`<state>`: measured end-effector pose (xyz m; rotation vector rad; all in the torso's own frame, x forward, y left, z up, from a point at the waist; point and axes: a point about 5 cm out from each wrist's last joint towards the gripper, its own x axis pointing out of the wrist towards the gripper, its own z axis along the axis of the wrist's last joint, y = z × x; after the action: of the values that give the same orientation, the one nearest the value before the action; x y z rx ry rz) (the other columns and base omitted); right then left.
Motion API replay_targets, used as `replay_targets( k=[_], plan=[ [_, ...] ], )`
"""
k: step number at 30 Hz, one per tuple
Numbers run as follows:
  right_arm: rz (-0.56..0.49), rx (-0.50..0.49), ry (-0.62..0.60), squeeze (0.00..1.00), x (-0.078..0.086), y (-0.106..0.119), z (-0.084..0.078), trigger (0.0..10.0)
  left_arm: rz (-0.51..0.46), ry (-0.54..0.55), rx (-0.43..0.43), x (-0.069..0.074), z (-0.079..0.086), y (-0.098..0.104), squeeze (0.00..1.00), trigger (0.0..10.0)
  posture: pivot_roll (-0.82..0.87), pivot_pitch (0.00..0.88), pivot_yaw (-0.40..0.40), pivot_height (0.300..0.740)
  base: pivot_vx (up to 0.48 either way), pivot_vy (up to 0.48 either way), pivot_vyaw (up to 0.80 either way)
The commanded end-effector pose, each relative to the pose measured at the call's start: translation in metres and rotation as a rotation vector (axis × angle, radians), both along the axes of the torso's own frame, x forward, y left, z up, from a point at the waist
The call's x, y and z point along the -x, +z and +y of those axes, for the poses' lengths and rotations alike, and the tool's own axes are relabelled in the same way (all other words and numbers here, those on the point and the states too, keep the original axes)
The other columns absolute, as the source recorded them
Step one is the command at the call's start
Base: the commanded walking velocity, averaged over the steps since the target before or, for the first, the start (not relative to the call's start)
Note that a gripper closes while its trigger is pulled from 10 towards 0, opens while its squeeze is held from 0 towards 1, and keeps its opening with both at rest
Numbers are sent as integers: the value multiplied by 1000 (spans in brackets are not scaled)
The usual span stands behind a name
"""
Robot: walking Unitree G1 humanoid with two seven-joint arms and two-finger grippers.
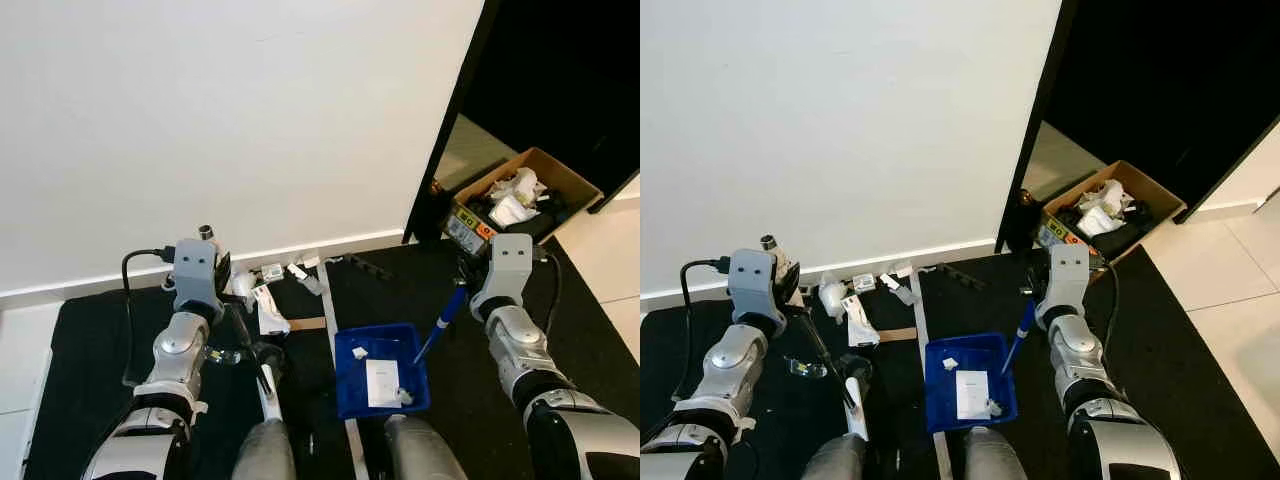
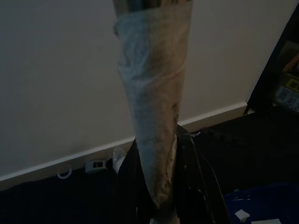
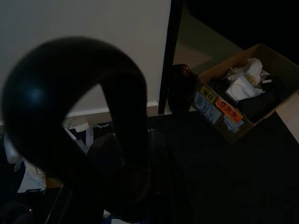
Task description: Sweep floor
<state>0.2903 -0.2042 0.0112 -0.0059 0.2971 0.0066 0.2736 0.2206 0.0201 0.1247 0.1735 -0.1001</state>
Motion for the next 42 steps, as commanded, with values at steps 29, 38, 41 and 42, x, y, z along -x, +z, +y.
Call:
replay_targets(
  k=[29,38,41,42],
  plan=[
    [24,-19,5,0,8,-8,1,10000,41,-54,-6,7,-12,-10,0,10000,60,0,-43,740,0,0,0],
    [36,-26,11,0,11,-11,3,10000,30,0,35,9,-7,-10,0,10000,76,0,-62,740,0,0,0],
    [47,-18,33,0,12,-12,4,10000,22,39,41,9,-2,-9,0,10000,79,0,-65,740,0,0,0],
    [50,-16,37,0,12,-12,5,10000,27,50,48,10,-1,-10,0,10000,74,0,-59,740,0,0,0]
  ],
)
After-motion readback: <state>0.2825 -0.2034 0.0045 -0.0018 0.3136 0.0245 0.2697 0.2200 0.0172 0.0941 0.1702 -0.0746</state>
